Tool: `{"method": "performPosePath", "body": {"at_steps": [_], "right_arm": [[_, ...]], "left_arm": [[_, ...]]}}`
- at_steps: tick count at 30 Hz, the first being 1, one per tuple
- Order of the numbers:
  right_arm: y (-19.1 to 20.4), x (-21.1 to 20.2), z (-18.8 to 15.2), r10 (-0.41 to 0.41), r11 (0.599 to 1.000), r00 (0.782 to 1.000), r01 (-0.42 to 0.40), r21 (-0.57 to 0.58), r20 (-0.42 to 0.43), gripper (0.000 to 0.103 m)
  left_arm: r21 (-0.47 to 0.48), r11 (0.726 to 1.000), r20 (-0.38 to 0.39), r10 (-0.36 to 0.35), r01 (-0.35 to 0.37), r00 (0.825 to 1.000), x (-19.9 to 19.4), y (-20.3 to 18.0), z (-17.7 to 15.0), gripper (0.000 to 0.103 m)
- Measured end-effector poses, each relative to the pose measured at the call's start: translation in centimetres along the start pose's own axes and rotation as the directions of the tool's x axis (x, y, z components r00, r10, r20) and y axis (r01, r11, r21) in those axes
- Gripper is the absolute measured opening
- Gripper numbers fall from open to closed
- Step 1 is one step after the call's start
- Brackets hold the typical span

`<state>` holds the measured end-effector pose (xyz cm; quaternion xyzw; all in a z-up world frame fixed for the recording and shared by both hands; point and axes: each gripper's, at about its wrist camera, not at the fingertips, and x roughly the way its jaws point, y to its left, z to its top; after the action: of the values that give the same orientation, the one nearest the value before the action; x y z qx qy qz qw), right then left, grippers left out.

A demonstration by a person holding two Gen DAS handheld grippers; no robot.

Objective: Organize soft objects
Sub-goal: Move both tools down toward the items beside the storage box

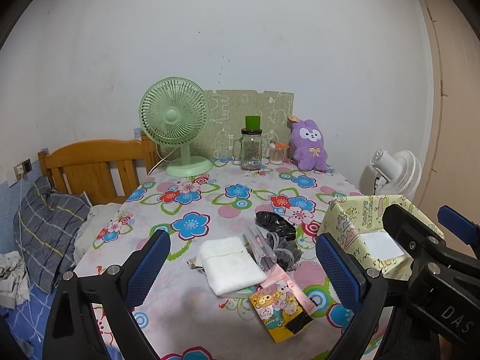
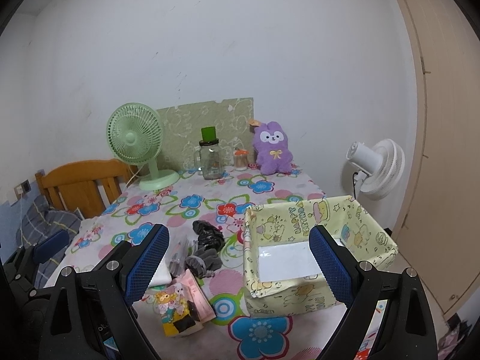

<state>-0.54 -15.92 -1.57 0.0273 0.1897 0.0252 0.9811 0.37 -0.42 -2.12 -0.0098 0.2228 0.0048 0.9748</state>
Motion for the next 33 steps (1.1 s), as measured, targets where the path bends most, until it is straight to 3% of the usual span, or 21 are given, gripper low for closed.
{"method": "performPosePath", "body": {"at_steps": [33], "right_arm": [[4.4,4.0,-6.8,0.082,0.993,0.988,-0.092,-0.07,-0.128,0.096]], "left_arm": [[0.078,0.997,-0.123,-0.013,0.023,0.992,3.4,2.3,-6.7,0.087]]}}
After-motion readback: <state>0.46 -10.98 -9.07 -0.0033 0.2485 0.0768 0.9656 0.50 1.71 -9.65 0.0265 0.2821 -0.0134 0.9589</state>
